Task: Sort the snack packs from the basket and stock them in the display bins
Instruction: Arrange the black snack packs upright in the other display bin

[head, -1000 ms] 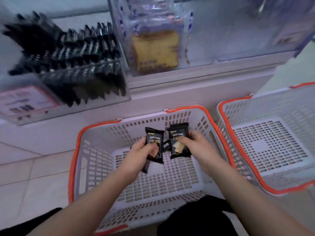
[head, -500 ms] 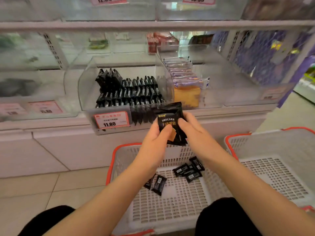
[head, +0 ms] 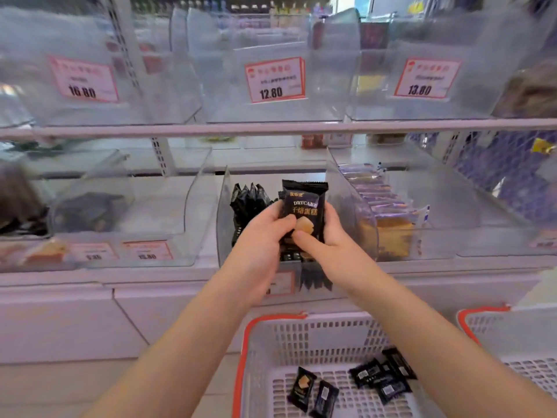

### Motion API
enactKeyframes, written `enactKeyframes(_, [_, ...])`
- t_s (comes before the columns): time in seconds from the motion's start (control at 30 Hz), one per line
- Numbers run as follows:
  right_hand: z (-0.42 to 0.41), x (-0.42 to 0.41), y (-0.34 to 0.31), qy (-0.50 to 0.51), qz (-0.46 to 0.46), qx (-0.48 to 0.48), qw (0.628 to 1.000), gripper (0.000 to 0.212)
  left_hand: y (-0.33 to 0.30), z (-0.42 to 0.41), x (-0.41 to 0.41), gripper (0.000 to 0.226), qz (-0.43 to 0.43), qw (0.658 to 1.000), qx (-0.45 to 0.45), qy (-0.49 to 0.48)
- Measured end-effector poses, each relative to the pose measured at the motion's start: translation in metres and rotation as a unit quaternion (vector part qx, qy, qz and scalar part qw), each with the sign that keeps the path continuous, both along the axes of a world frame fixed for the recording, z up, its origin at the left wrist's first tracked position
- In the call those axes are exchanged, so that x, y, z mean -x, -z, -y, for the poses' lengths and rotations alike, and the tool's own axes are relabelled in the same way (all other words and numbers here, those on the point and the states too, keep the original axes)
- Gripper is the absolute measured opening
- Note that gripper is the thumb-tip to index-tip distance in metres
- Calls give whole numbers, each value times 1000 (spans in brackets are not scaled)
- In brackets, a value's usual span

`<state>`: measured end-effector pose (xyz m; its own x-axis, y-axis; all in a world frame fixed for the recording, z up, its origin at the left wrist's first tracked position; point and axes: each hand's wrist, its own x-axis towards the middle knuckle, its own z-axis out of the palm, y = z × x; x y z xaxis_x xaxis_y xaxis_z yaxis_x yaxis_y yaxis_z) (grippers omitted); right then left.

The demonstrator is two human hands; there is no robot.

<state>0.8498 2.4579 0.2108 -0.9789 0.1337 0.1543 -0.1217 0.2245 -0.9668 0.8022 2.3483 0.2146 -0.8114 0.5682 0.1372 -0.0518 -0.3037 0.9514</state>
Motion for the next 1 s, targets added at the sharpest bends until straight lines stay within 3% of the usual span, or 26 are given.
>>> enactKeyframes(0.1, [-9,30,2,-31,74,111,991,26,-4,12,37,23,-34,991,129,18])
enactKeyframes(0.17, [-16,55,6,-24,135,132,982,24,-7,18,66,18,-136,938,317,-35])
enactKeyframes(0.23, [-22,81,9,27,176,88,980,24,-12,19,93,25,-305,808,496,-87])
enactKeyframes(0.33, [-32,120,13,113,181,-51,976,25,-20,15,128,27,-456,614,637,-93])
enactKeyframes(0.43, [-36,154,17,140,164,-222,951,34,-18,9,156,23,-482,502,715,-63])
enactKeyframes(0.5, [-36,174,22,166,149,-335,916,36,-13,2,171,24,-492,458,739,-37])
enactKeyframes(0.57, [-35,189,27,184,144,-382,894,35,-9,-6,182,26,-492,444,749,-20])
enactKeyframes(0.7, [-31,203,30,107,177,-385,899,46,-2,-16,200,41,-464,456,759,23])
enactKeyframes(0.83, [-39,203,32,-8,197,-397,897,79,5,-19,208,48,-454,474,753,50])
enactKeyframes(0.93, [-45,197,39,-23,165,-408,898,108,9,-21,211,52,-453,493,741,51])
enactKeyframes(1.0, [-45,196,44,-9,116,-464,878,96,9,-23,212,60,-446,508,736,45])
